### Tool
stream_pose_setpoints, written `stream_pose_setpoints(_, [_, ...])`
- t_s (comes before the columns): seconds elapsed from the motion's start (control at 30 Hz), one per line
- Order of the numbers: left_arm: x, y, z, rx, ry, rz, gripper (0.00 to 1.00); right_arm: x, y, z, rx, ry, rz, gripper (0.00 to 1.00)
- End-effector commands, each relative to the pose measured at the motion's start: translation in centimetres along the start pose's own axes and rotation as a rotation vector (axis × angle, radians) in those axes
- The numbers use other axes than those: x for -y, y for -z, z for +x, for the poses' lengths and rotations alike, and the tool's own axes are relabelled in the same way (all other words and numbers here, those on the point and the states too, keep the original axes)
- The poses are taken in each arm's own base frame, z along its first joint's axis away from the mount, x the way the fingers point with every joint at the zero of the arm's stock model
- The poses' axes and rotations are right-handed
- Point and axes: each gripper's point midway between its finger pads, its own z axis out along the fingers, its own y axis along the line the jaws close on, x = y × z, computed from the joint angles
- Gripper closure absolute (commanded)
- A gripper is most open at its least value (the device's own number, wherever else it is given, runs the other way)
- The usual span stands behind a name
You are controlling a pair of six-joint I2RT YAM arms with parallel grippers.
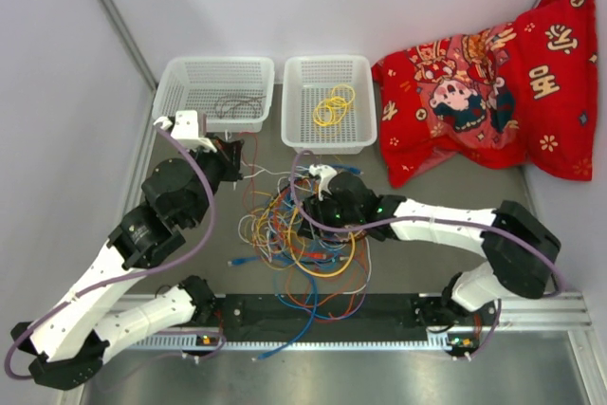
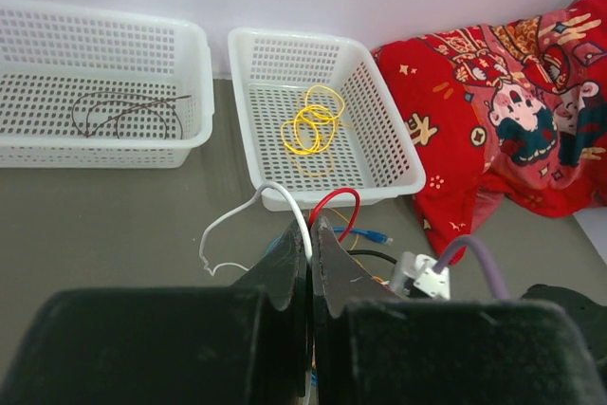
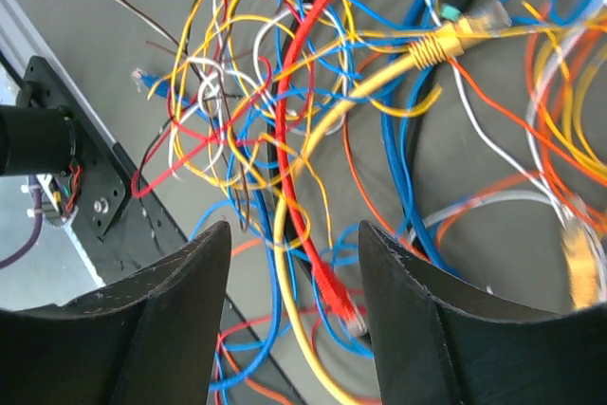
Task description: Untangle the cables
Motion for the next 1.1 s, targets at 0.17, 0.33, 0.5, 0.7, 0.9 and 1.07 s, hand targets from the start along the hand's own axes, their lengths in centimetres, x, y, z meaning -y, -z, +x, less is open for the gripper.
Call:
stream_pose_setpoints(0.17, [-0.1,0.2,0.1,0.000,0.024,0.001,1.00,-2.2,-3.8,-1.3,0.011,0.036,-0.093,0.53])
stream_pose_setpoints(0.33, [-0.2,0.1,0.4,-0.003,0.024,-0.006,1.00,-1.9,-4.6,-0.9,-0.001,0.040,-0.090,0.65])
stream_pose_setpoints(0.5, [-0.3,0.2,0.6,-0.003,0.033,-0.006,1.00,-1.6,-2.4,-2.3,0.074,0.065,-0.052,0.85])
stream_pose_setpoints(0.7, [-0.7,0.5,1.0,0.000,0.042,-0.010,1.00,-1.3,4.4,-4.9,0.183,0.124,0.055,1.00])
stream_pose_setpoints(0.9, [-1.4,0.6,2.2,-0.013,0.074,-0.039,1.00,-3.9,18.2,-12.0,0.465,0.207,0.136,1.00])
stream_pose_setpoints(1.07, [-0.8,0.2,4.4,-0.063,0.096,-0.005,0.21,-7.3,29.0,-17.3,0.655,0.281,0.148,1.00])
